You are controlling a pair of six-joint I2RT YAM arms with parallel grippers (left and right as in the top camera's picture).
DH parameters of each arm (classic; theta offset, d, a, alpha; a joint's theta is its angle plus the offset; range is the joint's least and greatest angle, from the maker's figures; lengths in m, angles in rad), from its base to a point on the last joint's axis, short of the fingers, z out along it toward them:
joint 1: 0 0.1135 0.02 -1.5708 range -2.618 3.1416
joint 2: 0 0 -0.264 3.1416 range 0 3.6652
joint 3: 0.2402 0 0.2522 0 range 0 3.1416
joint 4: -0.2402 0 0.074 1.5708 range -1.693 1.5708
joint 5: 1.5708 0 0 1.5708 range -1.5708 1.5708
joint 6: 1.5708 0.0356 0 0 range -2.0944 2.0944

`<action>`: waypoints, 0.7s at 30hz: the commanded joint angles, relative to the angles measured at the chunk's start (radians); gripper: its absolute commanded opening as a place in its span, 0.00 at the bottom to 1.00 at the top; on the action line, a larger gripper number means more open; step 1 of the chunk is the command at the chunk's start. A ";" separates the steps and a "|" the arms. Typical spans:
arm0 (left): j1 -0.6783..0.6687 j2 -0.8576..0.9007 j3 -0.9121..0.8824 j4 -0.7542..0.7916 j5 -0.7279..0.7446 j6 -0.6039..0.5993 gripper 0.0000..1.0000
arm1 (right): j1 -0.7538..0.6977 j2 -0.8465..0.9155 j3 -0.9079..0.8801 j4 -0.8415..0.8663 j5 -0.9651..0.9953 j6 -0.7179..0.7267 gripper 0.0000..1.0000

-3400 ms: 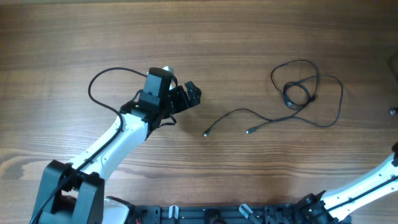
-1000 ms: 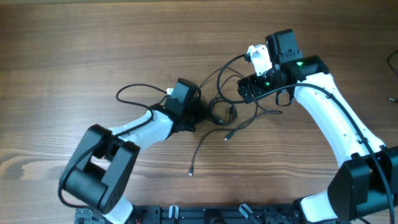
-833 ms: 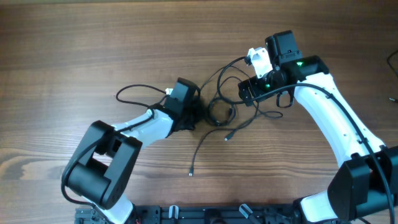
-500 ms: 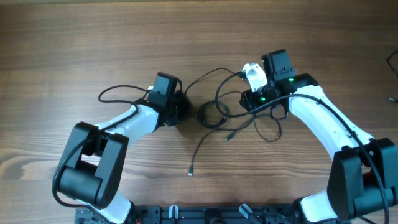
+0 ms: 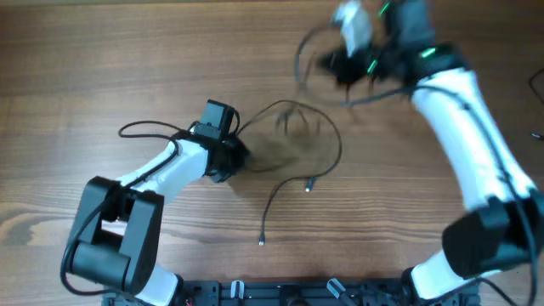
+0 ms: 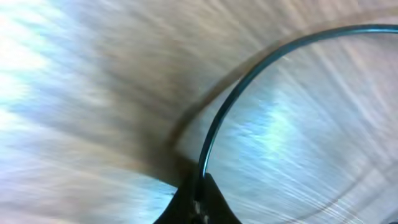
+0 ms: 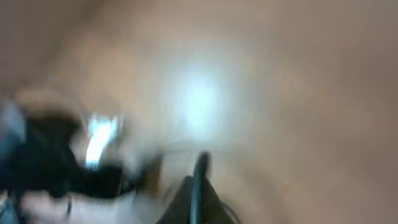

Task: Untangle cables

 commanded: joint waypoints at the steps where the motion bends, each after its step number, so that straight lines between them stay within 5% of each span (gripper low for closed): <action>1: 0.007 0.027 -0.035 -0.151 -0.287 0.018 0.04 | -0.089 -0.099 0.303 0.005 0.178 0.003 0.04; 5: 0.093 0.027 -0.035 -0.208 -0.337 0.011 0.04 | -0.162 -0.101 0.355 0.011 0.570 0.000 0.04; 9: 0.317 0.027 -0.035 -0.267 -0.337 0.012 0.04 | -0.263 -0.082 0.355 0.072 0.921 0.000 0.04; 13: 0.455 0.027 -0.035 -0.269 -0.272 0.012 0.04 | -0.386 -0.028 0.355 0.181 0.761 -0.009 0.04; 18: 0.408 0.027 -0.035 -0.255 -0.254 0.012 0.04 | -0.408 0.136 0.355 0.347 0.724 -0.186 0.04; 21: 0.358 0.027 -0.035 -0.227 -0.254 0.011 0.04 | -0.427 0.301 0.355 0.411 0.732 -0.122 0.04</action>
